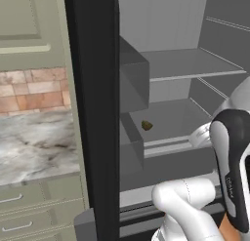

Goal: Open the fridge, remove the kiwi, carrot, and steak, and place them on any counter.

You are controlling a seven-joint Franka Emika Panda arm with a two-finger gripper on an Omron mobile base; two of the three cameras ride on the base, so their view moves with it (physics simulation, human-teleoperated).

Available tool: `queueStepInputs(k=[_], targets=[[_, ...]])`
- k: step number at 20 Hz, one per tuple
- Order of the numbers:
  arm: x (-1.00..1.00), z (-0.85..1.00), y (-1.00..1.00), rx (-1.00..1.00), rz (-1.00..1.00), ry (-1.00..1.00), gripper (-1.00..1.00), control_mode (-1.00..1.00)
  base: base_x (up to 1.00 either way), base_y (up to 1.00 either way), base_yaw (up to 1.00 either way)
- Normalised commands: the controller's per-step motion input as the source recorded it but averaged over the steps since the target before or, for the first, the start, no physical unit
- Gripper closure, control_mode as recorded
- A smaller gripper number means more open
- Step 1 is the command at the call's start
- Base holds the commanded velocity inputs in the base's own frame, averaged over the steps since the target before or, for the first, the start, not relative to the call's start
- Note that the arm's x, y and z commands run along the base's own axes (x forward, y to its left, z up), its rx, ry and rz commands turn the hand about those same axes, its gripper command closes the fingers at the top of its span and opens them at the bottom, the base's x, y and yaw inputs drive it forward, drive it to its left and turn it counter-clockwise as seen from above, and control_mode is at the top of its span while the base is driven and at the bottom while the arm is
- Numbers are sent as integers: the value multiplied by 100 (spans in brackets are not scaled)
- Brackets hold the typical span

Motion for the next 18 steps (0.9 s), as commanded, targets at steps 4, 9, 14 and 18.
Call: queueStepInputs(k=[4, 9, 14, 18], targets=[[82, -37, 0, 6, 0, 1, -100, -100, 0, 0, 0], [77, -37, 0, 6, -1, 0, -100, -100, 0, 0, 0], [75, -44, 0, 8, -3, 1, -100, -100, 0, 0, 0], [70, -32, 1, 5, -6, 4, -100, -100, 0, 0, 0]])
